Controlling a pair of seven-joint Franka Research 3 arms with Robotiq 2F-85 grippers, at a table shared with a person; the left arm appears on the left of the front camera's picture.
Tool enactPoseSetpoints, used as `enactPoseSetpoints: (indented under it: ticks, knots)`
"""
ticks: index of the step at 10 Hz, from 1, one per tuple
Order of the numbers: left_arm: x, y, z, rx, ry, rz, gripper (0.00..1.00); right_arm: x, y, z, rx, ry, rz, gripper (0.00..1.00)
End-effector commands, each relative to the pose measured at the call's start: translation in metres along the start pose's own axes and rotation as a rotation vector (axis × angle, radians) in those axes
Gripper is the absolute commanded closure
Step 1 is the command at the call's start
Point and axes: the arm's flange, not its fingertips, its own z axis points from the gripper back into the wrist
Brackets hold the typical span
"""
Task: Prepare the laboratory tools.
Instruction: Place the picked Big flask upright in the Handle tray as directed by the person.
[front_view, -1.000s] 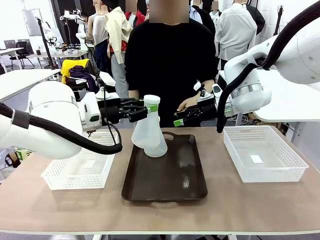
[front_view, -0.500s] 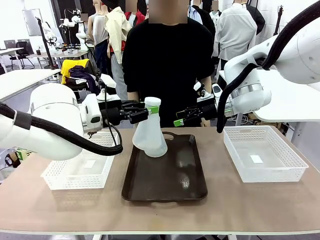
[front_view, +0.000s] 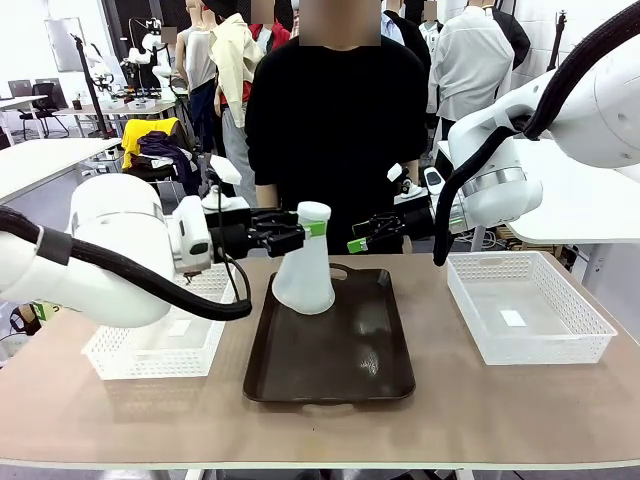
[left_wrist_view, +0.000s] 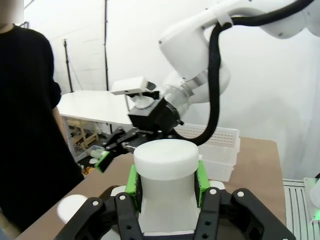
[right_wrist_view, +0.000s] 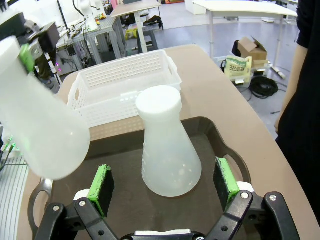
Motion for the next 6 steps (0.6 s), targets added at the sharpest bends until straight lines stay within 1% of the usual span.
enactPoseSetpoints:
  ticks: [1,4,5,6]
  knots:
    - [-0.022,-0.018,-0.019,-0.017,-0.082,-0.020,1.00,0.000,-0.002,-0.002,-0.001,0.002,0.006,0.00]
    - [-0.039,-0.028,-0.027,-0.011,-0.148,-0.042,1.00,0.000,-0.002,-0.002,-0.001,0.002,0.006,0.00]
    - [-0.047,-0.028,-0.030,-0.032,-0.165,-0.054,1.00,0.000,-0.002,-0.002,-0.001,0.002,0.006,0.00]
    - [-0.058,-0.031,-0.035,-0.117,-0.193,-0.020,1.00,0.000,-0.002,-0.002,-0.001,0.002,0.006,0.00]
